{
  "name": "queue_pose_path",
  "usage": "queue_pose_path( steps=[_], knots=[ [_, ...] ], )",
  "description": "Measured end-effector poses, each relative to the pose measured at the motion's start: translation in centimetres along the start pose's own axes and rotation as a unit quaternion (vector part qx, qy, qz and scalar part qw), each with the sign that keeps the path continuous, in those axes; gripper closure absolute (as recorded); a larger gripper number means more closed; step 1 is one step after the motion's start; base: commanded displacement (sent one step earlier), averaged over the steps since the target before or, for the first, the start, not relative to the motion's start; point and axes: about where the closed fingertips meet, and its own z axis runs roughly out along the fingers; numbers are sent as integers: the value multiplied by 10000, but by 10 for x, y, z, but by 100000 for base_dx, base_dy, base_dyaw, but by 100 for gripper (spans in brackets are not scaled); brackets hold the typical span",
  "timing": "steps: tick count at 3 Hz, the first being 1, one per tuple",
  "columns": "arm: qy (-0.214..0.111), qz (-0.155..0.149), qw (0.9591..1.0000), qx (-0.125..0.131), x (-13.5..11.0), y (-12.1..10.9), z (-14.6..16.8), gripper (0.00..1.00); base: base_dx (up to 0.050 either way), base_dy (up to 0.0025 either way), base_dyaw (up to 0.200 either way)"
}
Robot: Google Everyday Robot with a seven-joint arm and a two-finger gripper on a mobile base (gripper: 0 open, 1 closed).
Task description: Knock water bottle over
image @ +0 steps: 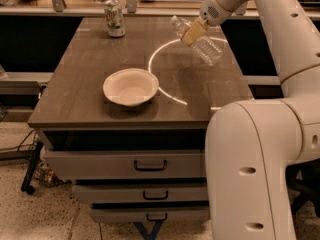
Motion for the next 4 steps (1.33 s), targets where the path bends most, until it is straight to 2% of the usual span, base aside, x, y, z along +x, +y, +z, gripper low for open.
queue_pose_path(
  steps=[1, 2, 3, 4],
  knots=[
    [-18, -35, 9999, -128, 0, 3, 13, 0, 0, 0, 0],
    [-71, -7, 9999, -84, -2, 0, 15, 0, 0, 0, 0],
    [-240, 101, 9996, 88, -7, -12, 13, 0, 0, 0, 0],
    [-770, 471, 9944, 544, -21, -40, -11, 0, 0, 0, 0]
  ],
)
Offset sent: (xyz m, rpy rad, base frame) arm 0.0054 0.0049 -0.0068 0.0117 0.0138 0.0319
